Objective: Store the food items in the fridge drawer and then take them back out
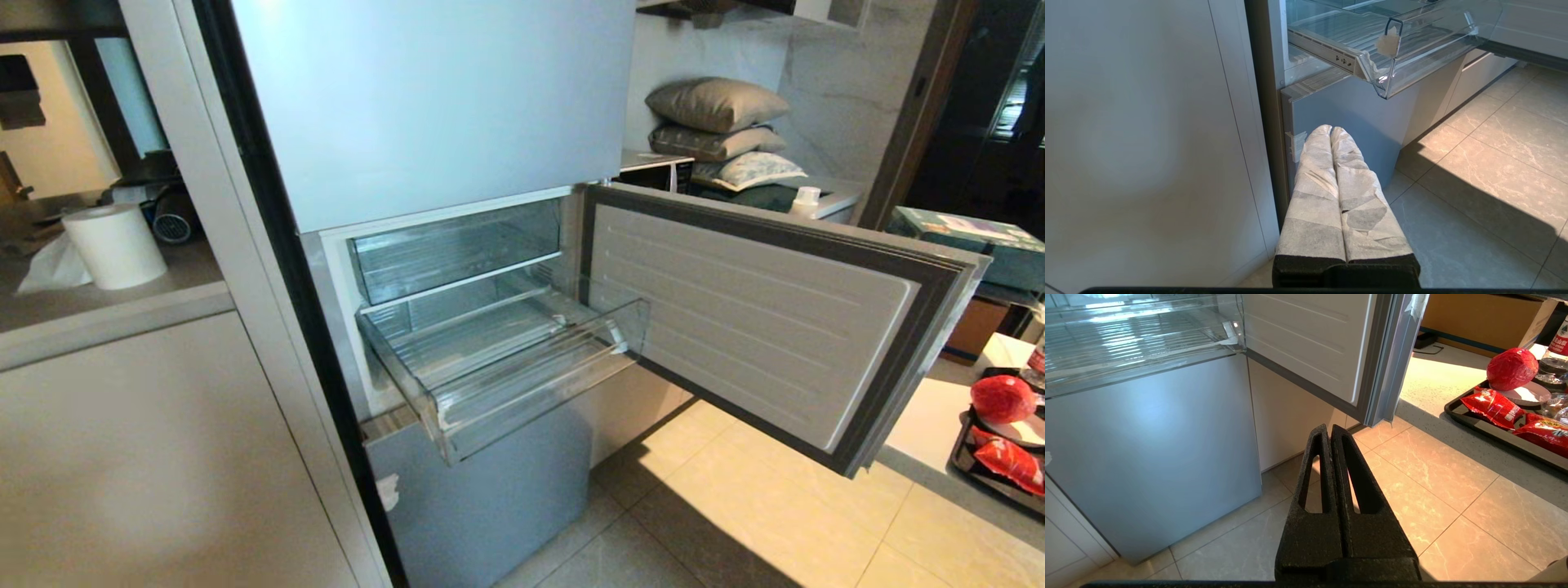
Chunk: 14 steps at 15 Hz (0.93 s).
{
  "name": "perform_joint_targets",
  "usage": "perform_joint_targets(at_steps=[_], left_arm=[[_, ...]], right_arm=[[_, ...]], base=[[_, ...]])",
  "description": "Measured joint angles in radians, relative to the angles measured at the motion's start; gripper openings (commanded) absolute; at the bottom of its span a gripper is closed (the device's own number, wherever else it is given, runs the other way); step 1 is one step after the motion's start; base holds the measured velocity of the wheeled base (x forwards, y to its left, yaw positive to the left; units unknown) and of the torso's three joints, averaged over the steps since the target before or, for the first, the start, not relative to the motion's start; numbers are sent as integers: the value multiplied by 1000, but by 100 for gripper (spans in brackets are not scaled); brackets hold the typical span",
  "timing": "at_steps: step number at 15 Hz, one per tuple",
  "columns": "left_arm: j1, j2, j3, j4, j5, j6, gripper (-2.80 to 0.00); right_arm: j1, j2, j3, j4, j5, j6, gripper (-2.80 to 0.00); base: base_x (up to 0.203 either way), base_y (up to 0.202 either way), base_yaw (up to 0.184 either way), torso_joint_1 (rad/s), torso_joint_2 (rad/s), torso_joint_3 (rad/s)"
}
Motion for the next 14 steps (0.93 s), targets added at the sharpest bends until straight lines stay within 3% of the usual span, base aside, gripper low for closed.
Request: perform_joint_targets(at_steps=[9,12,14], left_arm=[[0,0,0,0,0,0,-280],[0,0,0,0,0,0,-280],[0,0,0,0,0,0,-280]], right_arm=[[0,2,-15,13,-13,2,-280],[0,59,-173,82,-45,38,-280],[-20,179,-278,114,-70,122,-280]], base=[[0,0,0,0,0,0],[0,0,0,0,0,0],[0,0,0,0,0,0]])
